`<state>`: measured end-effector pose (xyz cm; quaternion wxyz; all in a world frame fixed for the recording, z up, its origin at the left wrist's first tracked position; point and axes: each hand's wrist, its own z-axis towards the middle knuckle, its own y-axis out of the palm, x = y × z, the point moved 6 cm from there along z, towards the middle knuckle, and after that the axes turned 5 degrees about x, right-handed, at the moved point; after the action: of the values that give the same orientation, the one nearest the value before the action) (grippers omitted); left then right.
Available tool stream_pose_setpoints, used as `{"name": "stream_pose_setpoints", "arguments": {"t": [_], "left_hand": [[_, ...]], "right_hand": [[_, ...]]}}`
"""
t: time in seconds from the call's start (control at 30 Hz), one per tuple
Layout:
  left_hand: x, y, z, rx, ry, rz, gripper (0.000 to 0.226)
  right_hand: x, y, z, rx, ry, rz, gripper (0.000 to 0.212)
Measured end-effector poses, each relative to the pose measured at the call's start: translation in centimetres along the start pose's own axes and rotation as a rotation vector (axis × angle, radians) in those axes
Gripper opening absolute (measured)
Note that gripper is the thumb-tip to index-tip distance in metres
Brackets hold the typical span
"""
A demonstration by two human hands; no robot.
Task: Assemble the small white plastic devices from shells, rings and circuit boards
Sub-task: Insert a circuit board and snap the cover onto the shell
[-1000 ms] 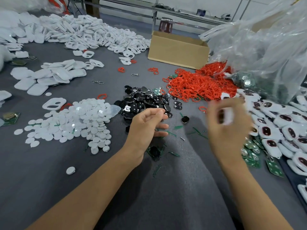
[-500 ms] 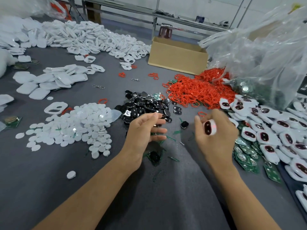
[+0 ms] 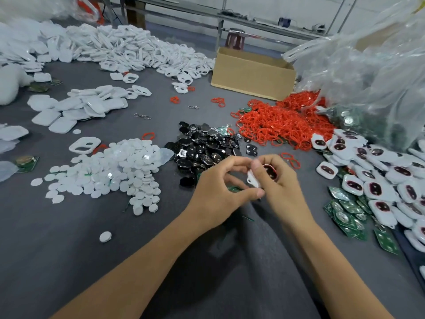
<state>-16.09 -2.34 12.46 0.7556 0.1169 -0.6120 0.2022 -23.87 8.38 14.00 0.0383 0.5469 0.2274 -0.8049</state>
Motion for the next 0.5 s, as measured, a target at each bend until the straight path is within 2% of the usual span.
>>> {"name": "stream_pose_setpoints", "arguments": {"t": [0.1,0.17,0.33,0.5], "left_hand": [[0.0,-0.6,0.2,0.052,0.008,0.023,0.039],[-0.2,-0.6,0.3,0.059,-0.011,-0.028,0.035],[-0.8,-1.3,0.7,0.124,-0.072,-0.181,0.034],[-0.9,-1.4,0.8,0.124,-0.097,-0.292,0.036]], "right_hand": [[0.4,1.2,-0.5,-0.156,0.152,0.266,0.016],[0.2,1.3,-0.7,-0.211,0.172,0.347,0.023],[-0.7,0.6,-0.4,-0.266,0.04,0.273,0.038],[-0.8,0.2,-0.1,-0.213,-0.023,0.234,0.045]]}}
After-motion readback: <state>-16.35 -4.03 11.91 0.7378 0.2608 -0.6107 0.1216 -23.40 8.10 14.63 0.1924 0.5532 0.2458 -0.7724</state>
